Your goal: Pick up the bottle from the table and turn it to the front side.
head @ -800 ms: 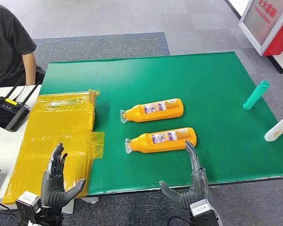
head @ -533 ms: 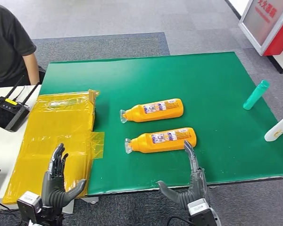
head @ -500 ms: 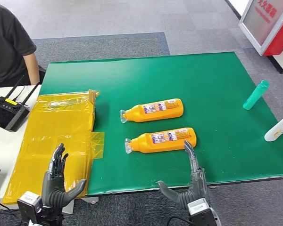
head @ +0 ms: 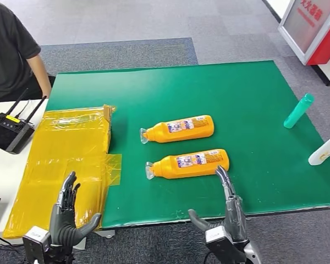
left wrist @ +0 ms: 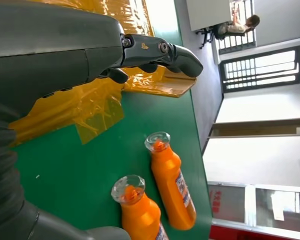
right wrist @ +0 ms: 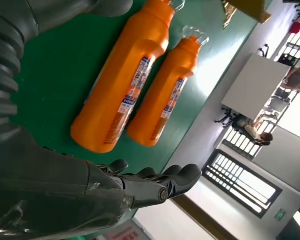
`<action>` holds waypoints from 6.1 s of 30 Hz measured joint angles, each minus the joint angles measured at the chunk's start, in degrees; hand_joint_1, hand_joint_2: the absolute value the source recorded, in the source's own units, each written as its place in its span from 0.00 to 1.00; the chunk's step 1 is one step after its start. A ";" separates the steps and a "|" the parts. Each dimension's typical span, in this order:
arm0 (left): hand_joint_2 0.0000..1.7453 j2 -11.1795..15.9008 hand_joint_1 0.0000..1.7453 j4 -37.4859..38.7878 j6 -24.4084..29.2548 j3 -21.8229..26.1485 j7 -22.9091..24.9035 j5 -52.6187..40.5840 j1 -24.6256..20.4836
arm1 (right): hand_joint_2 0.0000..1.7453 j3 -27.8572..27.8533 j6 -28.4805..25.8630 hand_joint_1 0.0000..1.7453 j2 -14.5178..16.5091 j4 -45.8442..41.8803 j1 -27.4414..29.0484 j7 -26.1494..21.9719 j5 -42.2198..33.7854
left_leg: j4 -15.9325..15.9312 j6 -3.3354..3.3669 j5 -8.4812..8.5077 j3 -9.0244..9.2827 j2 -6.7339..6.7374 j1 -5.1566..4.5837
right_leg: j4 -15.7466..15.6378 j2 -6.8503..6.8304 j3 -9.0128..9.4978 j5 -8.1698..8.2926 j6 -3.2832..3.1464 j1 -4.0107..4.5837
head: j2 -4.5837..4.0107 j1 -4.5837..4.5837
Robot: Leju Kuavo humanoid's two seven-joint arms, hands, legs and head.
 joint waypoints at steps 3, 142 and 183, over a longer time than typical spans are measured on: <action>1.00 -0.03 0.00 0.33 -0.41 0.71 -0.33 -0.55 0.16 | 1.00 -1.30 0.00 0.00 -0.63 -0.37 0.09 3.16 5.26 | 0.00 0.00 -0.01 0.00 0.00 0.00 | 0.00 0.00 0.00 0.00 0.00 0.00 | 0.00 -0.01; 1.00 1.33 0.00 10.01 -1.58 1.85 -1.98 -3.98 -4.22 | 1.00 13.14 26.33 1.00 -19.64 25.03 -35.42 22.54 11.60 | 0.05 0.15 0.11 -0.06 -0.04 -0.04 | -0.02 -0.07 0.03 0.15 0.16 -0.04 | 0.00 -0.01; 1.00 3.49 0.00 13.85 -26.68 -7.60 -1.06 14.87 -11.62 | 1.00 6.27 10.50 1.00 2.93 18.12 -18.41 3.50 11.79 | 0.05 0.10 0.09 -0.06 -0.02 -0.04 | -0.02 -0.04 0.00 0.10 0.11 -0.04 | 0.00 -0.01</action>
